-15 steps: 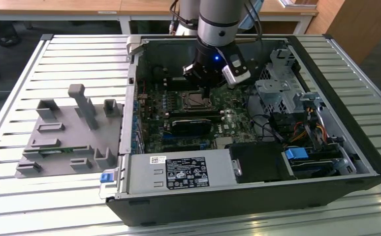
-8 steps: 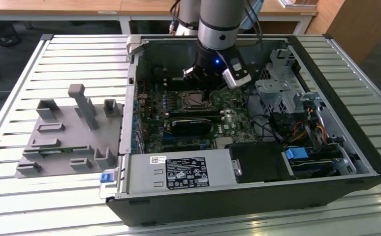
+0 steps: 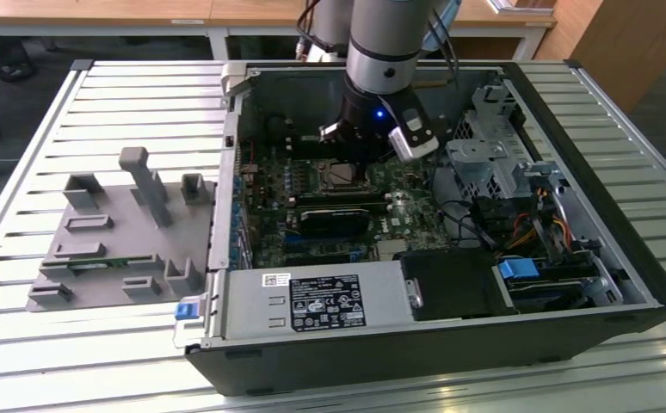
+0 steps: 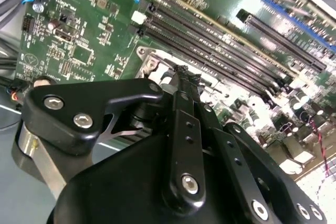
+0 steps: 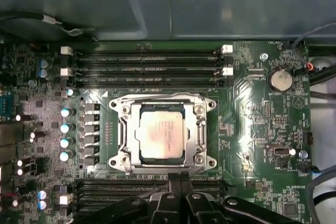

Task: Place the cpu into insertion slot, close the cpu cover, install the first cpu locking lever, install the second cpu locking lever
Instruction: 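Install the second cpu locking lever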

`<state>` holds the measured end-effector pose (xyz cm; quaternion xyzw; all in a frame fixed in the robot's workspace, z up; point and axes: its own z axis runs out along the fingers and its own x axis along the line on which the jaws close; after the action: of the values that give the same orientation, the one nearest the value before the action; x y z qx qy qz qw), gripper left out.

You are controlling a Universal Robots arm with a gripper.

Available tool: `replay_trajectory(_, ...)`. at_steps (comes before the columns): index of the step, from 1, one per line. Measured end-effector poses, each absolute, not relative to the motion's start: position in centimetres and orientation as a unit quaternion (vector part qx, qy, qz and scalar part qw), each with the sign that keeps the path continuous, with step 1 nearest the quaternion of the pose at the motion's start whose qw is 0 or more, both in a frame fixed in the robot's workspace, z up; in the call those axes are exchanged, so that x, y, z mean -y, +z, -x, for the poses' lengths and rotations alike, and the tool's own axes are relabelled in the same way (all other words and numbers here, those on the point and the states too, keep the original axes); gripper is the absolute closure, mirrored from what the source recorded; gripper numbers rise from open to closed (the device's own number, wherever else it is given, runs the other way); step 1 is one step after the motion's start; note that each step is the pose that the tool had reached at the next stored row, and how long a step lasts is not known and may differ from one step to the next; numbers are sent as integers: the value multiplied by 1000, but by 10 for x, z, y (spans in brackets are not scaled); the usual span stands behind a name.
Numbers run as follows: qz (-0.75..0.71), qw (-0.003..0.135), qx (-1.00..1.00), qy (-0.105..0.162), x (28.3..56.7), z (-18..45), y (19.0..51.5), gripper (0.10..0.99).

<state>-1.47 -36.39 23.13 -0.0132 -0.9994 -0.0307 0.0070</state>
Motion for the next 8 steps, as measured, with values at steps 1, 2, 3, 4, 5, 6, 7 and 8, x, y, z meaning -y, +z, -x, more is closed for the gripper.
replay_trajectory(1, 13, 7, 999, -31, 365, 15, 231, 980)
replay_trajectory(2, 13, 7, 999, -32, 365, 16, 231, 980)
replay_trajectory(3, 13, 7, 999, -32, 366, 18, 231, 980)
replay_trajectory(4, 13, 7, 999, -32, 366, 20, 231, 980)
replay_trajectory(5, 13, 7, 999, -33, 366, 23, 231, 980)
replay_trajectory(6, 13, 7, 999, -33, 367, 25, 231, 980)
replay_trajectory(7, 13, 7, 999, -33, 367, 28, 230, 980)
replay_trajectory(8, 13, 7, 999, -33, 367, 31, 230, 980)
